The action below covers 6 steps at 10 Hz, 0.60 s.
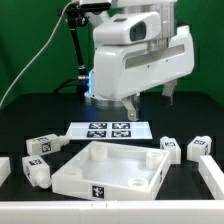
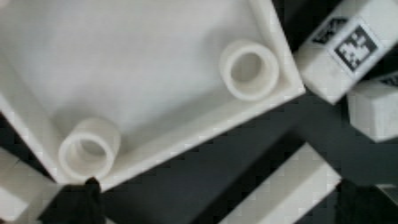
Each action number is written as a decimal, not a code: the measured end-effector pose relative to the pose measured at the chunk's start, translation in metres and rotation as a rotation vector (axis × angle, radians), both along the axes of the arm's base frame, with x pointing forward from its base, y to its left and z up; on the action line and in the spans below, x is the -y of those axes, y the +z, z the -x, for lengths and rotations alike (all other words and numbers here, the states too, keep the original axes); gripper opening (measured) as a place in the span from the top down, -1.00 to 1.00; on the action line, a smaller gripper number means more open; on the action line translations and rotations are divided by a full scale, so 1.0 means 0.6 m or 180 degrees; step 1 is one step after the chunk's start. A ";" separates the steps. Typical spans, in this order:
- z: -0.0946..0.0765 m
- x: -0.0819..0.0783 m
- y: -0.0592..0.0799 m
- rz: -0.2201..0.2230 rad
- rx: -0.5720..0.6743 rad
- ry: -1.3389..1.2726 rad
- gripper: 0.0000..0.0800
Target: Assemble one leg
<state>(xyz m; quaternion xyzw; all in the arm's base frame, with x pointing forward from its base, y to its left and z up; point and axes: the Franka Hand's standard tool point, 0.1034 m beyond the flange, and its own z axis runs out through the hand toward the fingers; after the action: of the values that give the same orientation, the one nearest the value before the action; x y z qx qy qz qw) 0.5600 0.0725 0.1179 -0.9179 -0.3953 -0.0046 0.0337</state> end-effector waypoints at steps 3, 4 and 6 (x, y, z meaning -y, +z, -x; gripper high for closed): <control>0.011 0.013 -0.047 0.0002 -0.0113 0.0698 -0.62; 0.008 0.014 -0.043 0.0001 -0.0099 0.0629 -0.62; 0.009 0.016 -0.046 0.0000 -0.0107 0.0629 -0.62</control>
Offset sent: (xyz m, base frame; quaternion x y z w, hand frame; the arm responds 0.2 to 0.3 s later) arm 0.0000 0.0000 0.0000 0.0000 0.0000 0.0000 1.0000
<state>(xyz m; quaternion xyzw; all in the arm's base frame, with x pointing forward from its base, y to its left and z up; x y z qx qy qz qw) 0.5546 0.0631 0.0904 -0.8744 -0.4833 0.0142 0.0406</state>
